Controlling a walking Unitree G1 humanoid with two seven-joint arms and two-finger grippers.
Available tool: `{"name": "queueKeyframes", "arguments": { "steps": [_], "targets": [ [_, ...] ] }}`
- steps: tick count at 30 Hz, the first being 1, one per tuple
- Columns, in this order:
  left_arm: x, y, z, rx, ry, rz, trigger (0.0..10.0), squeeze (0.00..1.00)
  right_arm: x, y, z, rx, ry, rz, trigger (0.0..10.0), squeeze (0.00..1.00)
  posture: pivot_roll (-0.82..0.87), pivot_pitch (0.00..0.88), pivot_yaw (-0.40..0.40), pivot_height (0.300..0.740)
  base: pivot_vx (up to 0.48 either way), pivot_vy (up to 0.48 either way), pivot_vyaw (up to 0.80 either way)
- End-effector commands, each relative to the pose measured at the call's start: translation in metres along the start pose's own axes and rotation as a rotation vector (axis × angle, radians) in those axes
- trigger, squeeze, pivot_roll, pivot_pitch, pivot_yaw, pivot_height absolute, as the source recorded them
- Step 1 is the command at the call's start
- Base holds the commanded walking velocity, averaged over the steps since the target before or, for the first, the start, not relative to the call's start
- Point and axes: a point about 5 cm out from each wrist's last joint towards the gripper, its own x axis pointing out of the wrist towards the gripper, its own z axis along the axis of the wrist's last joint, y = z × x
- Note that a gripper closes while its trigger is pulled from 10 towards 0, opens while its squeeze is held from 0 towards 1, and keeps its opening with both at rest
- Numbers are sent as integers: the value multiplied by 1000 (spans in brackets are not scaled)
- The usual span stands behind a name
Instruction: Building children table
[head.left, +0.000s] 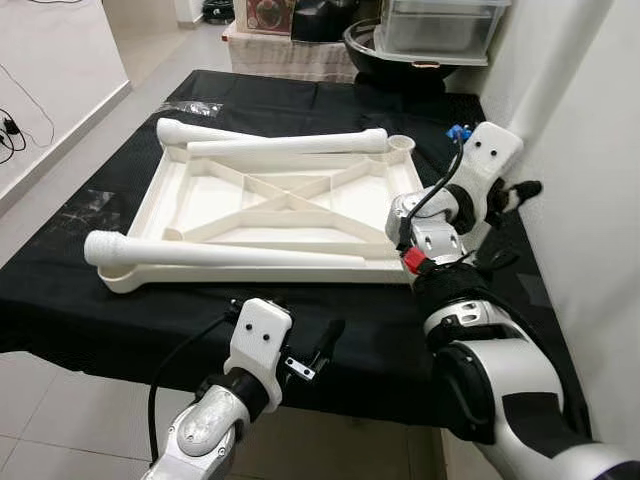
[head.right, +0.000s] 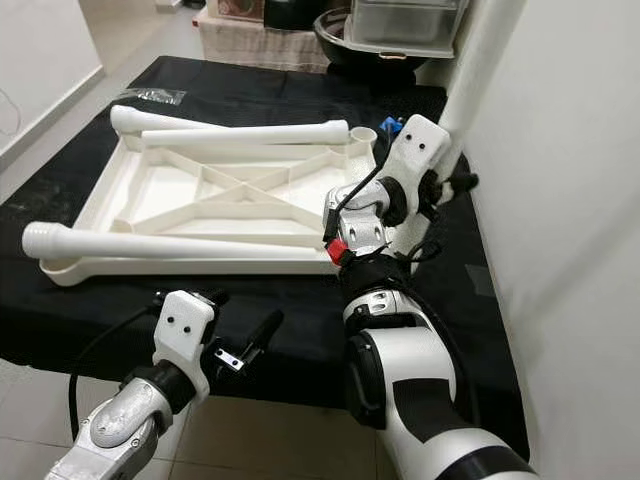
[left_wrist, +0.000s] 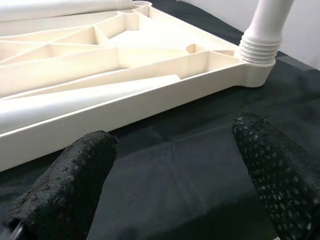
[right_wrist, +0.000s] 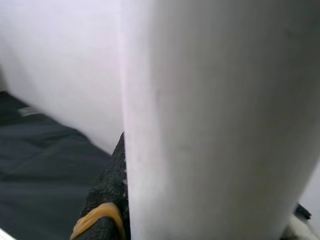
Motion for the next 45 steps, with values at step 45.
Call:
{"name": "queueKeyframes", "arguments": {
  "steps": [45],
  "targets": [
    [7,-6,-6,12,-13,-31,10000,0,4,-12,31,146,-92,-70,10000,0,81,96,-58,740,0,0,0]
  ]
}}
